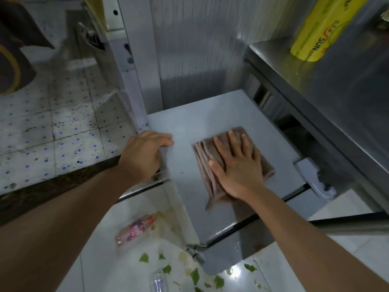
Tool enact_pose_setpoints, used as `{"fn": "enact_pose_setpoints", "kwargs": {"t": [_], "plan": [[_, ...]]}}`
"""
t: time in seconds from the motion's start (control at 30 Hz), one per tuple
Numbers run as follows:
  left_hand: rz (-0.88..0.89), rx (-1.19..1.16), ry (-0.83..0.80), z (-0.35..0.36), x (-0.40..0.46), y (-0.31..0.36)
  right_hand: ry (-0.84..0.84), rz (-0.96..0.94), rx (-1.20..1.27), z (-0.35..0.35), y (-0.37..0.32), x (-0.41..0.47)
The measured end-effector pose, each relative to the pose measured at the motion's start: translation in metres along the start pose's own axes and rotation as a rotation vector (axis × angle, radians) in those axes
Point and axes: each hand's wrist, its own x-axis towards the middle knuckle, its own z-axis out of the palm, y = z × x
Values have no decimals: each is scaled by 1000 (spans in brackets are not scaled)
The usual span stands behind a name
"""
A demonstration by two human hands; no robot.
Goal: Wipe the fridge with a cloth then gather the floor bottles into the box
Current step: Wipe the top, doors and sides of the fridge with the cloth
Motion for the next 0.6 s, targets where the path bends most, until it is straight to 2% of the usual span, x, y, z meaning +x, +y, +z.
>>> {"fn": "enact_pose_setpoints", "kwargs": {"t": [0.17, 0.37, 0.47, 0.6], "plan": [[4, -73, -45, -2, 2, -13, 6, 43, -3, -3, -21, 63], [-33, -107, -127, -5, -2, -19, 19, -200, 10, 3, -52, -19], [-12, -135, -155, -7, 0, -21, 7, -154, 23, 9, -72, -61], [28, -152, -224, -13, 3, -27, 2, -55, -5, 10, -100, -33]]}}
